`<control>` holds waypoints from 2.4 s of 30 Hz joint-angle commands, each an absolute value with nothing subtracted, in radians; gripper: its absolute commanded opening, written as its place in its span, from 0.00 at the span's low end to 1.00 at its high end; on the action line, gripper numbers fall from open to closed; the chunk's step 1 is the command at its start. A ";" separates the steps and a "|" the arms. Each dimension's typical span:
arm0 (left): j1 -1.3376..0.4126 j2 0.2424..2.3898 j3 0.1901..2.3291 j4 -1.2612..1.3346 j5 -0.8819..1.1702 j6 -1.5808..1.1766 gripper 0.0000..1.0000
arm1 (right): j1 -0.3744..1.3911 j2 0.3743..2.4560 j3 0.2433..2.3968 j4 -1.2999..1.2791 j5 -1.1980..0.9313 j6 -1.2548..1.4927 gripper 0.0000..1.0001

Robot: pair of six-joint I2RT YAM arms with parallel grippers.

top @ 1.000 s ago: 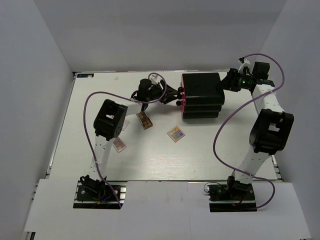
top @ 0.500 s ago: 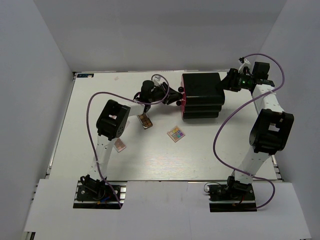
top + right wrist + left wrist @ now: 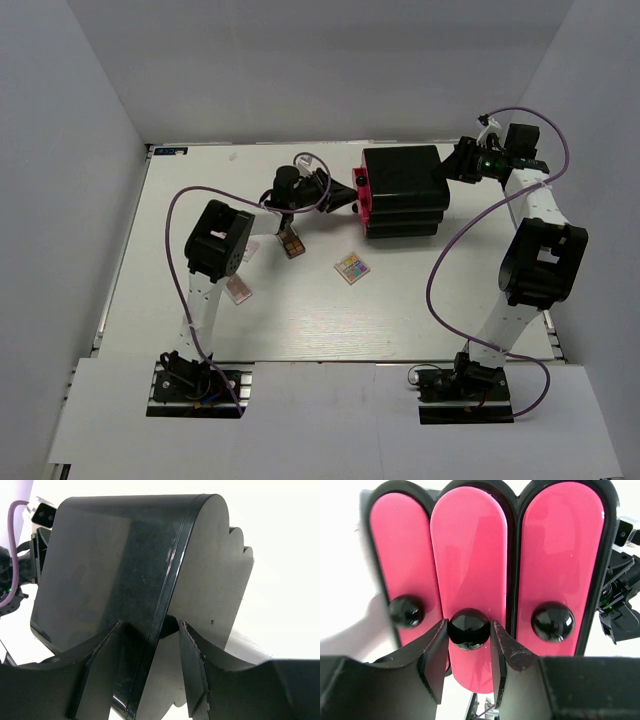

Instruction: Organize the makeup

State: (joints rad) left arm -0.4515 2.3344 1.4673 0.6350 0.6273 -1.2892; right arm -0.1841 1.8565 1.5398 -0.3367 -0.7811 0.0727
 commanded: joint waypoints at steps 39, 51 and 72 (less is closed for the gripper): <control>-0.265 2.030 1.400 0.333 0.709 -1.066 0.98 | -0.209 1.712 1.528 -0.422 -0.649 -0.084 0.78; -0.196 1.594 1.212 0.025 0.719 -0.697 0.98 | -0.212 1.261 1.229 -0.330 -0.691 -0.528 0.89; -0.166 0.827 0.790 -0.707 -0.075 -0.515 0.90 | 0.748 1.492 1.322 -0.390 -0.309 -0.499 0.29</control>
